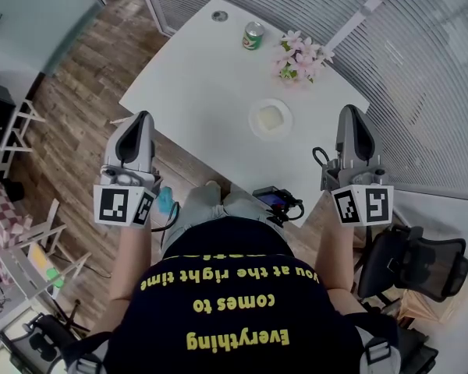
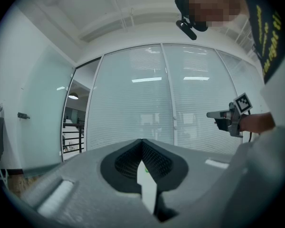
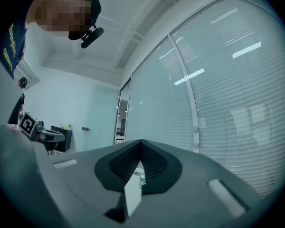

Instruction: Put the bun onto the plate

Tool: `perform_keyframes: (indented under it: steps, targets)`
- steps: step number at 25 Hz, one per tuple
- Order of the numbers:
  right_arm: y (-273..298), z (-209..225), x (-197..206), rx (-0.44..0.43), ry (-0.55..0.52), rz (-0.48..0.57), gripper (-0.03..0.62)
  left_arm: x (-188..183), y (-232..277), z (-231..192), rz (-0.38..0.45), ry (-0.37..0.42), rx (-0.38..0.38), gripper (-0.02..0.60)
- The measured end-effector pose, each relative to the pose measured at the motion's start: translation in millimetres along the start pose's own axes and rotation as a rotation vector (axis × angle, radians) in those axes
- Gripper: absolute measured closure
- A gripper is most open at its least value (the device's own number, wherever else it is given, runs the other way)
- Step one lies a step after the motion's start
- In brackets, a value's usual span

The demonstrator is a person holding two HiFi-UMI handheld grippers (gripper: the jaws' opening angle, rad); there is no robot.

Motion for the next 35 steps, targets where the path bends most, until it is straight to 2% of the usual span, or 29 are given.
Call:
perform_keyframes:
  steps: [35]
  targets:
    - [-9.1, -15.2, 8.6, -0.056, 0.006, -0.013, 0.588, 1.4, -24.5, 7.9, -0.022, 0.006, -0.024, 0.581]
Point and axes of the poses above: the fingertips, and each gripper's own axes: y forward along the fingers, z to its right, x out of its underside, the point moved 5 cm from there along -y, backward along the fingers, and after that the axes turned 12 degrees about y, right-handed, at the moved point
